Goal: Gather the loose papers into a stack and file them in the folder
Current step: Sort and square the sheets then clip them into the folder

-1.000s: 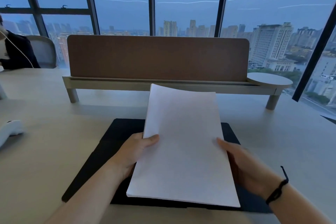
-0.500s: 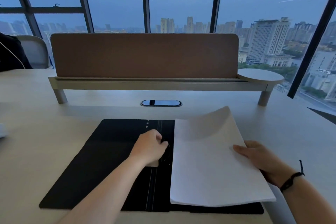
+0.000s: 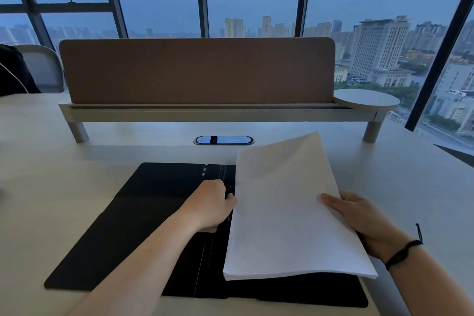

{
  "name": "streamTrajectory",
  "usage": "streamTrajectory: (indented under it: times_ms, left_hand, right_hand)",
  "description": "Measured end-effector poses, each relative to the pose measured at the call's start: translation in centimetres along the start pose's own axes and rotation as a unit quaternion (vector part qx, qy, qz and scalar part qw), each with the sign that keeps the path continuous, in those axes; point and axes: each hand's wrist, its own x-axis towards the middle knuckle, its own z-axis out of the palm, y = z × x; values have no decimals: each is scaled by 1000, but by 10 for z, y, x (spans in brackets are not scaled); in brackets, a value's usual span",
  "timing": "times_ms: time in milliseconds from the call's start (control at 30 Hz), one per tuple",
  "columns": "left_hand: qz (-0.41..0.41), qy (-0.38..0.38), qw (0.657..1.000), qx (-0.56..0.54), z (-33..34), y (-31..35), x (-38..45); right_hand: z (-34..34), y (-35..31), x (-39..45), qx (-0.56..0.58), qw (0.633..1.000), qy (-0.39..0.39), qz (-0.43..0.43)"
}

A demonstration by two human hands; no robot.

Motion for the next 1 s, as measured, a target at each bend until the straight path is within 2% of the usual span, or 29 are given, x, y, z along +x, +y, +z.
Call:
streamTrajectory:
  times_ms: [100, 267, 400, 667, 1000]
  left_hand:
    - [-12, -51, 997, -65, -7, -5, -1]
    - [9, -30, 999, -26, -12, -7, 2]
    - [-20, -93, 991, -90, -15, -9, -1]
    - [-13, -83, 993, -78, -12, -6, -4]
    - [-31, -79, 994, -64, -9, 3, -4]
  right_hand:
    - [-1, -3, -3, 28, 1000, 0, 8]
    - [6, -6, -6, 50, 998, -27, 31]
    - [14, -3, -2, 23, 999, -20, 21]
    - [20, 1, 10, -33, 999, 5, -10]
    - [18, -2, 11, -51, 999, -8, -1]
